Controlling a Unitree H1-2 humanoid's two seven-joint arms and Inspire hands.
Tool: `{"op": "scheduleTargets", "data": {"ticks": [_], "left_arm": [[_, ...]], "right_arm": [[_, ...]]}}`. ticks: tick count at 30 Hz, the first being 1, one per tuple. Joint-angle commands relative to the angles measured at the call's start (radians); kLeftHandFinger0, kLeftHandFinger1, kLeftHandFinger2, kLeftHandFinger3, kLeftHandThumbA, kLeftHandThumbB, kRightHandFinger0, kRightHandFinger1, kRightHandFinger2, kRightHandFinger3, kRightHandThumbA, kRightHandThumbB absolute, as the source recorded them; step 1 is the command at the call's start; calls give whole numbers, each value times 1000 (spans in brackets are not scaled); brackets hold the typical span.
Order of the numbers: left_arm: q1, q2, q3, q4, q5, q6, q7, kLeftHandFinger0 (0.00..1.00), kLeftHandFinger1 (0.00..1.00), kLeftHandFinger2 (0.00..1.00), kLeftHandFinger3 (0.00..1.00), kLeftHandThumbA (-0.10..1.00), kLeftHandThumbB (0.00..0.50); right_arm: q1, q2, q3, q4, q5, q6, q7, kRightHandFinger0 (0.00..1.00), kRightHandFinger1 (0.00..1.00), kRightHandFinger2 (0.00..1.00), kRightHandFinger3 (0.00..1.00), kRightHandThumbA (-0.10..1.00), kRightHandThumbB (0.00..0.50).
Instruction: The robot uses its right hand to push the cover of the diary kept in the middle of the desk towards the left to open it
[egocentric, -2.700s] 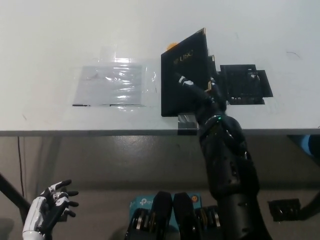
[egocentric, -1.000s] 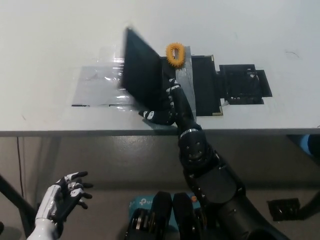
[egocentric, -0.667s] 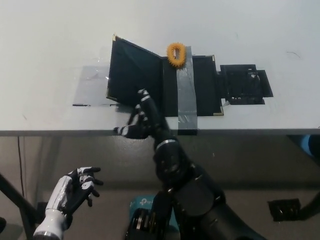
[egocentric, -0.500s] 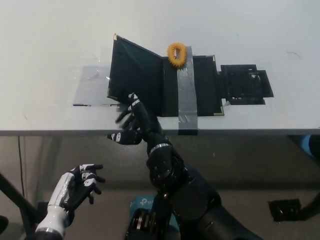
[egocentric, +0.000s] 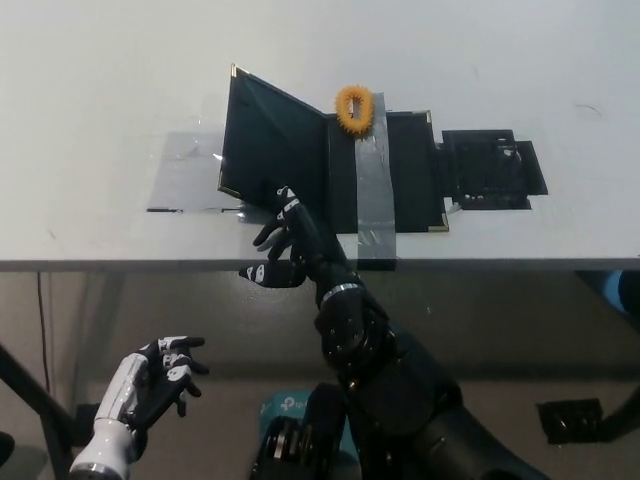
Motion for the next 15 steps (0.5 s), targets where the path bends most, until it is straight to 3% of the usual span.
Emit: {"op": "scheduleTargets", "data": {"ticks": [1,2,5,6,7,8,9,10,11,12,13,15], "left_arm": [[1,3,9,-15,-4,-11,-4,206,305,395,534,324,406],[10,-2,9,-16,-5,-15,-2,202,304,389,536,318,396],[28,-3,13,-19,-9,-25,-7,206,319,399,536,302,385],[29,-1,10,-20,-2,-24,-5,208,318,394,520,304,381],[29,0,9,-20,3,-20,-3,220,325,395,520,313,376],[29,2,8,-20,2,-22,-6,235,335,403,525,318,367],[37,5,13,-23,-4,-21,-8,244,338,409,534,320,369],[38,6,13,-25,-4,-18,-9,247,339,410,537,321,366],[38,6,13,-26,-2,-17,-8,249,338,412,540,321,360],[38,7,16,-29,-6,-9,-8,261,346,423,553,320,350],[38,7,18,-31,-8,0,-6,286,358,435,577,321,347],[41,10,25,-33,-11,8,-6,312,373,464,599,322,334]], "right_arm": [[-8,-31,-20,-97,-13,3,50,254,361,542,1000,1000,235],[-1,-36,-19,-132,-16,27,67,164,281,450,1000,1000,209],[13,-51,-28,-264,-1,103,129,147,250,401,1000,1000,188],[17,-55,-45,-313,21,119,149,37,124,256,1000,1000,190],[21,-60,-54,-348,35,126,166,254,395,501,1000,1000,201],[26,-63,-69,-399,51,161,186,594,711,753,1000,1000,232],[29,-58,-84,-453,77,210,213,870,948,992,1000,1000,262],[34,-61,-98,-500,99,240,236,1000,1000,1000,1000,1000,238],[38,-64,-109,-535,119,256,256,1000,1000,1000,1000,1000,293],[41,-55,-139,-591,160,297,271,1000,1000,1000,1000,1000,217],[49,-50,-171,-672,210,372,296,1000,1000,1000,1000,1000,221],[72,-61,-223,-805,339,382,346,1000,1000,1000,1000,1000,202]]}}
